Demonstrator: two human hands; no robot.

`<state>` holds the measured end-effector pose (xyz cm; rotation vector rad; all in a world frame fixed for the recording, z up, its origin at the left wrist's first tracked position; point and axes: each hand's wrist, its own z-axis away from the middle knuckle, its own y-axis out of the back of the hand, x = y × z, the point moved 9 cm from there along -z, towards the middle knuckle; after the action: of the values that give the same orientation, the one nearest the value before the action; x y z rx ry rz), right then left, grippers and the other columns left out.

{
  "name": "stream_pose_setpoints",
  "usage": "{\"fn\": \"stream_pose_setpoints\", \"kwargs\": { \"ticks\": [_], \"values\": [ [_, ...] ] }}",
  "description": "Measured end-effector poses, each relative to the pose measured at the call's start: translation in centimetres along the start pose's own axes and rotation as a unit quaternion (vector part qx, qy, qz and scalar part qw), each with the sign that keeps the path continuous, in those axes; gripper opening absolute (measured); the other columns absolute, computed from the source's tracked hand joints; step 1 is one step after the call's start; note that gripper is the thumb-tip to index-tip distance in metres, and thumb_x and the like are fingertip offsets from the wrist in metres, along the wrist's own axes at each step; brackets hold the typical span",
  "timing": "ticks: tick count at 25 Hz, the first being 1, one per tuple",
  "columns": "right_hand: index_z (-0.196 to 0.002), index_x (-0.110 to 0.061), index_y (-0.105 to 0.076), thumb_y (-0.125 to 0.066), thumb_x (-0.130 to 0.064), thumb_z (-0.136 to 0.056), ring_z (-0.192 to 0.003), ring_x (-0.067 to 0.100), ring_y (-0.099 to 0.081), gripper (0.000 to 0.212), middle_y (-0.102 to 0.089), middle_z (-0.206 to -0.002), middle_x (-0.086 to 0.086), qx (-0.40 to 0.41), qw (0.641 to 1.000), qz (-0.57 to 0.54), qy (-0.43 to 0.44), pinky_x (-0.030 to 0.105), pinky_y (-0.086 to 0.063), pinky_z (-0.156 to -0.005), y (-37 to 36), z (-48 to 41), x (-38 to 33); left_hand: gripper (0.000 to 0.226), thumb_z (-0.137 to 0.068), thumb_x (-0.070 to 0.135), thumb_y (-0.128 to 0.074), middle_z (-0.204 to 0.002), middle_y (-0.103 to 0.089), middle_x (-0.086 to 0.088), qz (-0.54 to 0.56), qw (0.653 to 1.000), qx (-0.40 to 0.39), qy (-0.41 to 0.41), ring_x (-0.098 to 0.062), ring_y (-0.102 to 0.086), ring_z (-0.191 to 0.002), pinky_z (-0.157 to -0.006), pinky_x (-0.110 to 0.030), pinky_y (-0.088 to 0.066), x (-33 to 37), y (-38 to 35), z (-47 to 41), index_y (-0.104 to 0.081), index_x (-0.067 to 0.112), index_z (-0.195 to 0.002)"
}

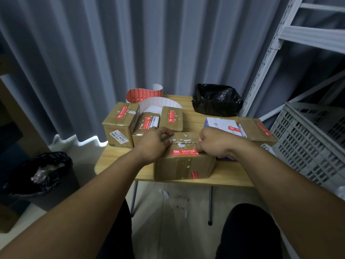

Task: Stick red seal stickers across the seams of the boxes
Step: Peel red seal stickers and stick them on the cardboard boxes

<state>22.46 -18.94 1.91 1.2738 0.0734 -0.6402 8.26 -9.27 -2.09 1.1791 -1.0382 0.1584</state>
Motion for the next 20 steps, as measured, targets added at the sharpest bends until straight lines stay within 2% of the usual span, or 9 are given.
{"fn": "stream_pose_setpoints", "kwargs": {
  "ticks": [2,6,9,12,16,18,20],
  "values": [
    [-0.103,-0.014,-0.062,-0.062,-0.028,-0.096,-0.086,0.018,-0.055,0.016,-0.063,-0.098,0.008,-0.006,1.0,0.011,-0.002,0.031,-0.042,-0.069,0.1,0.2,-0.3,0.027,-0.102,0.034,-0.055,-0.134,-0.051,-0.005,-0.002,1.0,0.002,0.001,-0.023,-0.052,-0.121,-0.1,-0.044,-0.049,-0.2,0.0,0.0,-0.059,0.03,-0.128],
    [-0.099,-0.017,-0.061,-0.064,-0.032,-0.094,-0.093,0.019,-0.057,0.016,-0.064,-0.1,0.006,-0.012,1.0,0.003,-0.007,0.035,-0.046,-0.078,0.3,0.0,-0.3,0.029,-0.102,0.035,-0.056,-0.136,-0.049,-0.005,-0.007,1.0,0.003,0.002,-0.023,-0.05,-0.123,-0.102,-0.045,-0.049,-0.2,-0.1,-0.1,-0.058,0.03,-0.13],
    [-0.096,-0.018,-0.061,-0.065,-0.032,-0.093,-0.09,0.017,-0.059,0.015,-0.066,-0.095,0.004,-0.016,1.0,-0.018,-0.011,0.032,-0.046,-0.073,0.1,-0.1,-0.4,0.031,-0.102,0.034,-0.056,-0.138,-0.048,-0.005,-0.02,1.0,0.01,-0.004,-0.024,-0.047,-0.127,-0.104,-0.044,-0.047,-0.1,-0.1,0.0,-0.058,0.029,-0.132],
    [-0.095,-0.01,-0.069,-0.065,-0.026,-0.09,-0.074,0.016,-0.065,0.017,-0.074,-0.079,0.007,-0.007,0.994,-0.105,-0.023,0.031,-0.05,-0.068,-0.2,-0.5,-0.4,0.031,-0.101,0.035,-0.057,-0.14,-0.047,-0.005,-0.017,1.0,0.015,-0.009,-0.025,-0.046,-0.13,-0.106,-0.048,-0.045,-0.3,-0.2,0.0,-0.058,0.029,-0.132],
    [-0.085,-0.006,-0.07,-0.067,-0.019,-0.087,-0.066,0.018,-0.063,0.014,-0.071,-0.071,0.011,0.023,0.985,-0.165,-0.037,0.028,-0.049,-0.057,-0.2,-0.8,-0.2,0.032,-0.101,0.035,-0.056,-0.14,-0.047,-0.005,-0.021,0.999,0.022,-0.011,-0.025,-0.045,-0.13,-0.106,-0.047,-0.045,-0.2,-0.2,0.1,-0.058,0.029,-0.132],
    [-0.079,-0.007,-0.069,-0.073,-0.018,-0.084,-0.063,0.017,-0.064,0.013,-0.071,-0.069,0.009,0.033,0.986,-0.159,-0.036,0.029,-0.053,-0.058,-0.3,-0.9,-0.5,0.032,-0.101,0.035,-0.056,-0.14,-0.047,-0.005,-0.023,0.999,0.027,-0.012,-0.024,-0.044,-0.13,-0.106,-0.046,-0.045,-0.2,-0.2,0.1,-0.058,0.028,-0.133],
    [-0.083,-0.008,-0.07,-0.081,-0.023,-0.078,-0.062,0.017,-0.067,0.019,-0.073,-0.069,0.007,0.042,0.993,-0.106,-0.031,0.033,-0.058,-0.067,-0.5,-1.2,-0.9,0.032,-0.101,0.035,-0.057,-0.14,-0.047,-0.005,-0.022,0.999,0.028,-0.011,-0.025,-0.044,-0.13,-0.107,-0.047,-0.044,-0.3,-0.2,0.1,-0.058,0.029,-0.132]
  ]
}}
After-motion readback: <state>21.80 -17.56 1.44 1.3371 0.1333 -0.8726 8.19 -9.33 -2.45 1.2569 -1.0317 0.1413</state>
